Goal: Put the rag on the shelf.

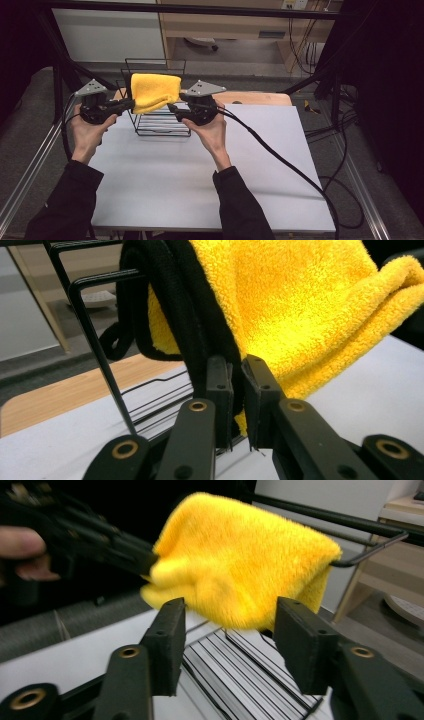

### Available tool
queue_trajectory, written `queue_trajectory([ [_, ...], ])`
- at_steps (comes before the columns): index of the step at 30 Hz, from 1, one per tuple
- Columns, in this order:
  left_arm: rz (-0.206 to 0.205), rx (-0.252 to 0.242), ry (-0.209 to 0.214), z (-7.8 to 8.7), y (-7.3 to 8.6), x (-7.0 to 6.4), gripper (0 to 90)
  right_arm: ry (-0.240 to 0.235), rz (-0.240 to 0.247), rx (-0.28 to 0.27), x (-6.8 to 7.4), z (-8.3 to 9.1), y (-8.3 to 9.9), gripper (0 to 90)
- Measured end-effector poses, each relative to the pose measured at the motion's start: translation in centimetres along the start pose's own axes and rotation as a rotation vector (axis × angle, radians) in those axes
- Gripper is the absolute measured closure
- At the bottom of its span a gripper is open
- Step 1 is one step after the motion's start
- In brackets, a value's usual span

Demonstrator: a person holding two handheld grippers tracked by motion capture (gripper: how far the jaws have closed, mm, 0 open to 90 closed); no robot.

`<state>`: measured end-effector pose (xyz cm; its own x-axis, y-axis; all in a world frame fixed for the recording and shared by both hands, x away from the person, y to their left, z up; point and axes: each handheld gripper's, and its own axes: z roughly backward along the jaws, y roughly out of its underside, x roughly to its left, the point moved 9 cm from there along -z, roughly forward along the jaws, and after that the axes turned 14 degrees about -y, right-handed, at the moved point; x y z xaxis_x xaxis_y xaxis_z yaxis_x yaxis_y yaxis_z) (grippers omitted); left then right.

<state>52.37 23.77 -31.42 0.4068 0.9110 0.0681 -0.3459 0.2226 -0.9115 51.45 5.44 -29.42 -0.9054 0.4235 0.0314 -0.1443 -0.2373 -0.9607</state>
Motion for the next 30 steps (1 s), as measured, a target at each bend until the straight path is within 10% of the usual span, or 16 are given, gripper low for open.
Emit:
queue_trajectory([
  [4, -0.018, 0.012, -0.01, -0.4, 0.2, -0.3, 82.6, 0.004, -0.022, -0.05, 0.1, 0.4, -0.9, 42.9],
  [9, -0.015, 0.008, -0.014, -1.0, 0.5, -0.4, 82.4, 0.082, -0.059, 0.036, -1.7, -0.8, 1.0, 48.1],
  [20, 0.002, -0.033, -0.045, -1.8, 0.6, 0.2, 77.6, 0.14, -0.074, 0.028, -3.7, -2.8, 3.0, 81.1],
  [30, -0.011, -0.029, -0.053, -0.5, 0.9, 0.4, 49.6, 0.08, -0.071, 0.018, -2.5, -1.8, 2.6, 66.0],
])
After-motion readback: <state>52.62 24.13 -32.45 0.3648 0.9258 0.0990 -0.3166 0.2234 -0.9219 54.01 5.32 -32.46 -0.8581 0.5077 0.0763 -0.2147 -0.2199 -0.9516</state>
